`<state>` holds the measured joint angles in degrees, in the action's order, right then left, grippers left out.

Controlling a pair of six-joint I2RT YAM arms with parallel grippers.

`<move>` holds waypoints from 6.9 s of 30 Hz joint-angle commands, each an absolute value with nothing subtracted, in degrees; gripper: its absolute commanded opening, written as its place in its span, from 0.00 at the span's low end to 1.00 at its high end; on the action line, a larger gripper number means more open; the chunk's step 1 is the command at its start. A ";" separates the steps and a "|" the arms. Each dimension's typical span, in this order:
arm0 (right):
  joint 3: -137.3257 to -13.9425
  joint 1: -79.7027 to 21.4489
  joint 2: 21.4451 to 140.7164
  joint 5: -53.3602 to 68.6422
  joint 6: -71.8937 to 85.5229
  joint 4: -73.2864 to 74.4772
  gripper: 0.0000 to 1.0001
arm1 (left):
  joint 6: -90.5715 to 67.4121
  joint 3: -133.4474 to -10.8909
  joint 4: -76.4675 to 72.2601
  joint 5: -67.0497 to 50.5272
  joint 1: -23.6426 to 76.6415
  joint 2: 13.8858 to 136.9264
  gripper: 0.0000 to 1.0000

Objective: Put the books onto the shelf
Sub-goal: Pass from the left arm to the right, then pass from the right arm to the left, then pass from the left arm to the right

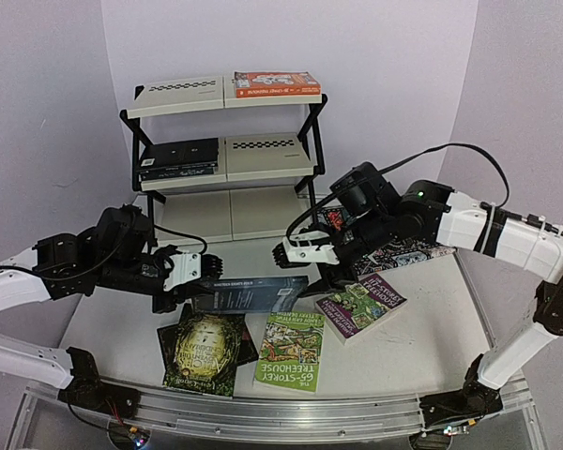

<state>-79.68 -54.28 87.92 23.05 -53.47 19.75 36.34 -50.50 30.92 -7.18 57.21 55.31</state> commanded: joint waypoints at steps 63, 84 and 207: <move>-98.58 -52.84 97.29 -17.03 -73.50 -0.87 0.00 | -19.34 -64.69 33.77 20.10 41.27 50.81 1.00; -99.14 -52.91 96.04 -6.62 -59.86 6.98 0.00 | 10.68 -66.30 21.62 -14.55 41.09 57.52 0.91; -79.25 -63.36 83.50 -9.74 5.55 20.92 0.75 | -38.16 -102.89 56.05 -8.33 50.56 87.49 0.00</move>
<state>-79.20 -63.37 85.23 -8.23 7.27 19.51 -52.18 -87.31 40.62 1.06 51.88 88.79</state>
